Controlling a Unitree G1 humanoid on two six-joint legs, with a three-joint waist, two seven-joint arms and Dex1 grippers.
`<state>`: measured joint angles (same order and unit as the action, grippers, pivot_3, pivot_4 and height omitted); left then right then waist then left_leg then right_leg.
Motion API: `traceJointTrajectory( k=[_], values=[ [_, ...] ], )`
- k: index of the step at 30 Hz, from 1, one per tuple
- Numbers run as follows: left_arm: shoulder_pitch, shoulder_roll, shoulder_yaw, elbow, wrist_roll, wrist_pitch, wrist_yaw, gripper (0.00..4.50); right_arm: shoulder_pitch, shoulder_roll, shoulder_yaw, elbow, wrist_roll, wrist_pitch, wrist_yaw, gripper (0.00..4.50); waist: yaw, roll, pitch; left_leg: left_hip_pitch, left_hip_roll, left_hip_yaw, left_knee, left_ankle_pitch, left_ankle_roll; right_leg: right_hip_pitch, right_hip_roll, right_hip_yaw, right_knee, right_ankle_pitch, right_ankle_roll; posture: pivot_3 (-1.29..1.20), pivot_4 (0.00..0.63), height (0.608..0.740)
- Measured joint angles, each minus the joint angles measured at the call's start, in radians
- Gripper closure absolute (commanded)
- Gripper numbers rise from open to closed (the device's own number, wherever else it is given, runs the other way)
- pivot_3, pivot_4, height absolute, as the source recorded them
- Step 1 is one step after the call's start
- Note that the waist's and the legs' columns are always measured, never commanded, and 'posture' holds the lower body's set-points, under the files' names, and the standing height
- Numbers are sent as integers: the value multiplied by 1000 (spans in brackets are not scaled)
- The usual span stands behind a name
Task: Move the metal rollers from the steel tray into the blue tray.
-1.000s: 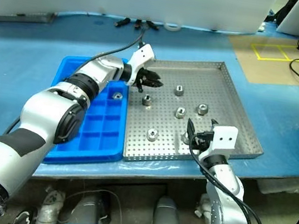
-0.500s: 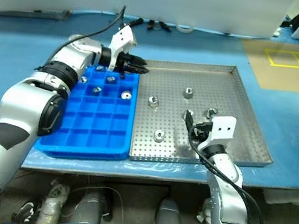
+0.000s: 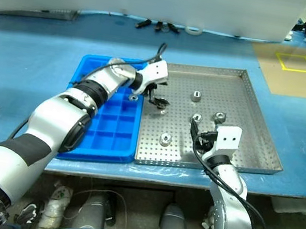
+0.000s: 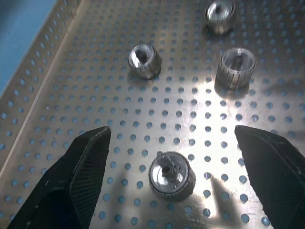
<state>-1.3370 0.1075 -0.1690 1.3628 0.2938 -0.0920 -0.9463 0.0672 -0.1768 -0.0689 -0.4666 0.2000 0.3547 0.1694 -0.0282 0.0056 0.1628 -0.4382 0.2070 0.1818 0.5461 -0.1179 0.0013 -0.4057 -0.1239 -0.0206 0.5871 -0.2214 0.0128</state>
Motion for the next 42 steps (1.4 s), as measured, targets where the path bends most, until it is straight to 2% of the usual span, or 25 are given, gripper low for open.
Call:
traceJointTrajectory(
  k=[6, 10, 16, 23, 29, 33, 36, 38, 42],
  values=[
    [25, -40, -43, 21, 73, 60, 200, 88, 42, 16, 0, -42, -8, -1, -28, 593, -21, 0, 0, 0, -2, 0, 1, 0, 0, 0, 0, -1, 0, 0, 0, -597, 150, 740],
    [39, -58, -48, 21, 87, 95, 274, 88, 86, 15, 1, -95, 0, 6, -29, 593, -39, 0, 0, -1, -2, 0, 1, 0, 0, 0, 0, -1, 0, 0, 0, -614, 150, 740],
    [47, -65, -51, 4, 95, 128, 286, 88, 135, 2, 12, -181, 18, 46, -2, 593, -47, -1, -1, 1, -2, 0, 1, 0, 0, 2, 0, -2, -1, 0, 0, -631, 150, 740],
    [51, -61, -53, -10, 100, 170, 291, 88, 126, -50, 57, -240, 42, 123, 45, 593, -61, -1, -2, 3, -2, -1, 1, -1, 1, 5, 0, -2, -2, 0, 1, -631, 150, 740],
    [56, -53, -55, -16, 103, 179, 276, 88, 102, -85, 39, -259, 78, 165, 70, 593, -70, -2, -3, 3, -3, -2, 2, -1, 1, 5, 0, -3, -3, -1, 1, -620, 150, 740],
    [59, -55, -55, -17, 103, 179, 266, 963, 102, -84, 41, -257, 77, 165, 67, 593, -70, -2, -4, 2, -2, -2, 1, -1, 1, 5, 0, -3, -4, -1, 1, -615, 150, 740],
    [64, -61, -56, -16, 104, 179, 261, 1986, 104, -77, 42, -255, 73, 163, 59, 593, -71, -2, -4, 2, -3, -2, 1, -1, 1, 5, 0, -3, -4, -1, 1, -613, 150, 740],
    [66, -63, -61, -16, 108, 179, 261, 1986, 104, -75, 42, -254, 70, 159, 54, 593, -73, -3, -4, 3, -3, -2, 1, -1, 1, 5, 0, -3, -4, -1, 2, -612, 150, 740],
    [64, -54, -63, -18, 117, 179, 248, 2879, 103, -73, 42, -253, 58, 156, 43, 593, -86, -3, -5, 2, -3, -3, 1, -1, 1, 5, 0, -3, -4, -4, 7, -604, 150, 740]
  ],
)
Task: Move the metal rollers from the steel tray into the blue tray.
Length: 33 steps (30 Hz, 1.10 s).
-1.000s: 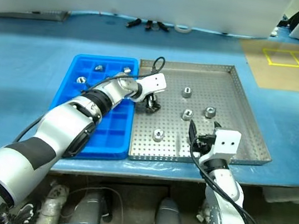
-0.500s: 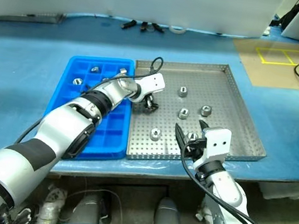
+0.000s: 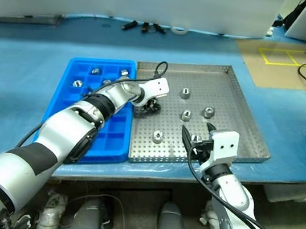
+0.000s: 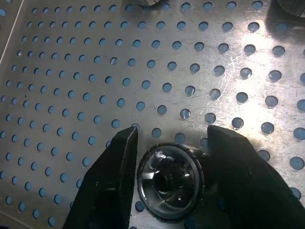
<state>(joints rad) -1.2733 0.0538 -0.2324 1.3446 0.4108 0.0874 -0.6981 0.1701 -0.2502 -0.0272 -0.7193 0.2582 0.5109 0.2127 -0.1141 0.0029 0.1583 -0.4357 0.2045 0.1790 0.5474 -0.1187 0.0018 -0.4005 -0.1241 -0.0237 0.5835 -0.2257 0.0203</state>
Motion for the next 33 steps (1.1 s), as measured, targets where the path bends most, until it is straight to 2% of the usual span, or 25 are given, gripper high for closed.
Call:
traceJointTrajectory(
  k=[2, 4, 5, 7, 18, 24, 33],
  values=[
    [-3, 11, -6, -1, 6, 3, 7, 3338, -3, 1, 0, 1, -2, -1, -1, 593, -10, 0, 0, 0, 0, -1, 0, 0, 0, 0, 0, 0, 0, 0, 0, -602, 150, 740],
    [-3, 15, -6, -1, 6, 5, 3, 3338, -4, 1, 0, 3, -3, -1, -1, 593, -14, 0, 0, 0, 0, -1, 0, 0, 0, -1, 0, 0, 0, 1, -2, -598, 150, 740],
    [-4, 15, -6, -1, 6, 5, -1, 3838, -8, 2, 0, 5, -3, -1, -1, 593, -16, 0, 0, -1, 0, -1, -1, 0, 0, -1, 0, -1, 0, 3, -5, -595, 150, 740],
    [-4, 17, 0, 0, 1, 7, -20, 4305, -22, 4, 0, 11, -3, -2, -1, 593, -22, 0, 0, -2, 0, -1, -2, 0, 0, -2, 0, -1, -1, 3, -5, -593, 150, 740],
    [-19, 92, 125, 27, -117, -3, -277, 4305, -67, 13, 2, 53, -3, -18, 3, 593, -28, -1, 1, -6, 0, 0, -3, -1, 1, -5, 0, -2, -2, 3, -5, -550, 150, 740],
    [-71, 150, 182, 27, -165, -2, -324, 4305, -72, 20, 13, 100, -7, -52, 12, 593, -20, -1, 2, -6, 0, 1, -3, -1, 1, -5, 0, -1, -2, 3, -5, -531, 150, 740],
    [-95, 187, 230, 26, -226, 1, -439, 4305, -98, 37, 38, 159, -23, -98, 21, 593, -3, -1, 3, -6, 1, 1, -3, -1, 1, -5, 0, -1, -1, 3, -5, -529, 150, 740]
  ],
)
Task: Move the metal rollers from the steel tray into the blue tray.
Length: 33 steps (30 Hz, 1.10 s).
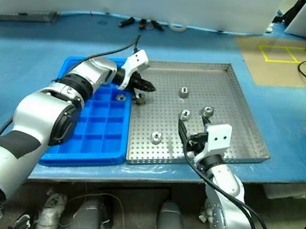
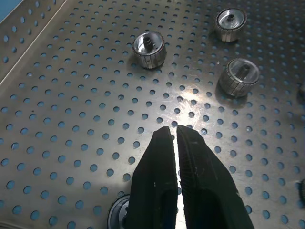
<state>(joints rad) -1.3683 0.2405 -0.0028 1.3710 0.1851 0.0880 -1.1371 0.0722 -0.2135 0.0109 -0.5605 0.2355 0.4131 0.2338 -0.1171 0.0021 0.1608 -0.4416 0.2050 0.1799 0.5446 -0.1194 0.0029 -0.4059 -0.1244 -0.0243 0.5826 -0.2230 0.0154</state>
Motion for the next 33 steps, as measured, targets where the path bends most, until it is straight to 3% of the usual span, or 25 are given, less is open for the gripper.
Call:
traceJointTrajectory(
  k=[7, 10, 13, 21, 33],
  values=[
    [-34, 36, 8, -2, -6, 0, -6, 4305, 0, 20, 13, 13, -16, -16, -1, 593, 3, 0, 0, 0, 0, 0, 0, 0, 0, 0, 0, 0, 0, 0, 0, -537, 150, 740],
    [-31, 40, -59, -3, 56, -42, 49, 4305, 0, 29, 17, 21, -21, -23, -3, 593, 3, 0, 0, 0, 0, 0, 0, 0, 0, 0, 0, 0, 1, 0, 0, -543, 150, 740],
    [-15, 37, -115, 0, 119, -91, 150, 3661, 9, 36, 22, 27, -27, -42, -4, 593, 2, 0, 0, 0, 0, 0, 1, 0, 0, 0, 0, 0, 1, 0, 0, -550, 150, 740],
    [-15, 12, -210, 6, 214, -134, 164, 1065, 44, 54, 40, 35, -43, -73, -14, 593, 3, -1, 1, 0, 0, 0, 1, 0, 0, 0, 0, 0, 2, 0, 0, -573, 150, 740],
    [4, -42, -322, 19, 324, -121, 217, 1065, 99, 78, 64, 35, -75, -102, -42, 593, -11, -1, 1, 1, 0, 0, 2, 0, 0, 0, 0, 0, 2, 0, 0, -623, 150, 740]
  ],
)
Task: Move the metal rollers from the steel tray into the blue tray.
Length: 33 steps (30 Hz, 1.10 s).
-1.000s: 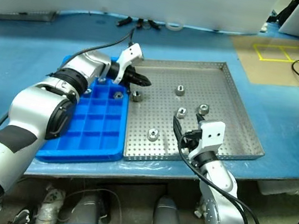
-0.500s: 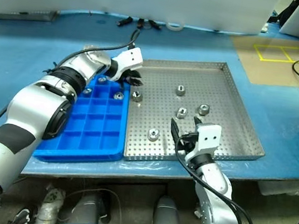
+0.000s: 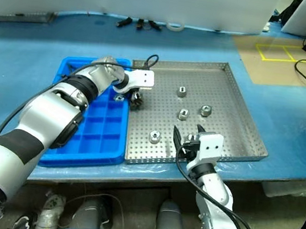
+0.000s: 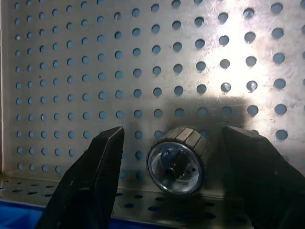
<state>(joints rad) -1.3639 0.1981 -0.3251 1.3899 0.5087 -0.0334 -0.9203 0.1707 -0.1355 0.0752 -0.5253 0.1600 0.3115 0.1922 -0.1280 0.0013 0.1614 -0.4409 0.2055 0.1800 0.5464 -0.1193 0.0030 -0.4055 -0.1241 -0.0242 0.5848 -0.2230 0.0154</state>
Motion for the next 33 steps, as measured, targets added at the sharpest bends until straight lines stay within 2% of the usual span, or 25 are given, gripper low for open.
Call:
traceJointTrajectory(
  k=[12, 15, 17, 20, 24, 30, 33],
  values=[
    [15, -2, -39, -14, 55, 37, 38, 1065, 37, 5, 2, 14, -7, -45, -3, 593, -36, 0, 0, 4, -1, 0, 2, 0, 0, 5, 0, -1, 0, 0, 0, -628, 150, 740],
    [16, 1, -39, -15, 58, 40, 30, 1678, 37, 6, 2, 23, -11, -55, -3, 593, -42, 1, -1, 4, -1, -1, 2, 0, 0, 5, -1, -2, 0, 0, 0, -625, 150, 740],
    [17, 3, -39, -17, 60, 42, 28, 2288, 37, 9, 3, 35, -16, -63, -6, 593, -46, 1, -1, 4, -1, -1, 2, 0, 0, 5, -1, -2, 0, 0, 0, -622, 150, 740],
    [17, 9, -39, -20, 62, 44, 29, 2288, 37, 11, 3, 42, -20, -64, -13, 593, -53, 1, -1, 4, -1, -1, 2, 0, 0, 5, -1, -2, 0, 0, 0, -620, 150, 740],
    [19, 14, -38, -26, 63, 42, 23, 3079, 34, 12, 3, 42, -21, -65, -18, 593, -54, 1, -1, 4, -1, -1, 2, -1, 0, 5, 0, -2, 0, 0, 0, -616, 150, 740],
    [17, 20, -37, -27, 62, 35, 5, 3079, 19, 13, 5, 42, -21, -64, -22, 593, -56, 2, -1, 4, -1, -1, 1, -1, 1, 5, 0, -2, -1, 0, 0, -614, 150, 740],
    [18, 30, -36, -27, 60, 24, -26, 3558, 15, 14, 5, 42, -21, -63, -24, 593, -61, 1, -1, 3, -1, -1, 1, -1, 1, 5, 0, -2, -2, 0, 0, -611, 150, 740]
  ],
)
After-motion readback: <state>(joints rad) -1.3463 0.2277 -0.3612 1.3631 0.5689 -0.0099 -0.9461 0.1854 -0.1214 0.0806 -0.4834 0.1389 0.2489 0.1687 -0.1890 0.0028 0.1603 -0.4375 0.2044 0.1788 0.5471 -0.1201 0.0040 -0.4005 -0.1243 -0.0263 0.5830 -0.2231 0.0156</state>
